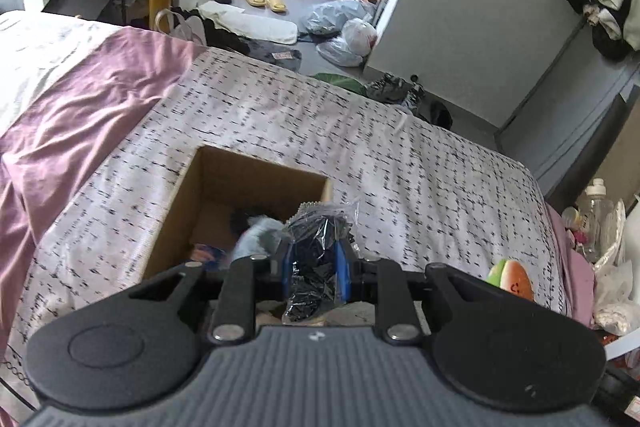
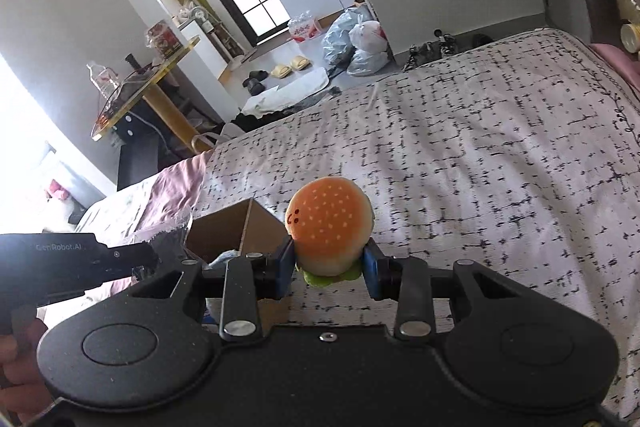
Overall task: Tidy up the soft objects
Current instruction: 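Carry the burger toy and black bagged item over the box with both grippers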
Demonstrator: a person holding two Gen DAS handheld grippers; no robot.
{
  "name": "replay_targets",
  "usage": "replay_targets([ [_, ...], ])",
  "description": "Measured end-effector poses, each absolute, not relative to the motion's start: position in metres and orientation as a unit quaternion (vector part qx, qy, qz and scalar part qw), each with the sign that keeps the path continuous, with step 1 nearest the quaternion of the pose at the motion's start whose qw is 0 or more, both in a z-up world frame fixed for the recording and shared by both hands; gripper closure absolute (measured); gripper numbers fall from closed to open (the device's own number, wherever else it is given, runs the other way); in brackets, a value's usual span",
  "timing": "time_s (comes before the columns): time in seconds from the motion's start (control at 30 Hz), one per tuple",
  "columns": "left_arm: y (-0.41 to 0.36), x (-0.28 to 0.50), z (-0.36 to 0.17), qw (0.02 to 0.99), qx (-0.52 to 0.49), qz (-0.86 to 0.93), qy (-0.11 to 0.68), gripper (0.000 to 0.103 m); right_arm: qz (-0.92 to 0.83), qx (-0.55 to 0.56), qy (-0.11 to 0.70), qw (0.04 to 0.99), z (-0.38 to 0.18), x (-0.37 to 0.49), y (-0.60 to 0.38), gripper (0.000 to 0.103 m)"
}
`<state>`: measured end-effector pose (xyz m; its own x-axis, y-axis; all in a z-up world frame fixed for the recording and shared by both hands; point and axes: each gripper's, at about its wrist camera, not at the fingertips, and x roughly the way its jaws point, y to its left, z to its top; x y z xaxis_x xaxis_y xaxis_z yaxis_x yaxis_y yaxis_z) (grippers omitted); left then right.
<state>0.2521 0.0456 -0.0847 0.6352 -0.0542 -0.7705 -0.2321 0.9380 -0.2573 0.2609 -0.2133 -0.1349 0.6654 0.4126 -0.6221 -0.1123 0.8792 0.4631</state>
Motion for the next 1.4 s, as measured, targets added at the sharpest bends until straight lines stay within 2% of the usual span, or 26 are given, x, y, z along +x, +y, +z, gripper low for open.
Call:
replay_targets([
  [0.67, 0.126, 0.268, -0.103, 0.881, -0.198, 0.088, 0.420, 0.082, 0.167, 0.171, 0.394, 0.888, -0.128, 0.276, -0.151, 0.068],
  [1.23, 0.148, 0.299, -0.140, 0.865, -0.201, 0.085, 0.451, 0.081, 0.191, 0.148, 0.412, 0.878, -0.131, 0.300, -0.097, 0.068],
  [1.4, 0.153, 0.306, -0.141, 0.865, -0.210, 0.087, 0.447, 0.072, 0.201, 0.144, 0.416, 0.875, -0.130, 0.309, -0.082, 0.068],
])
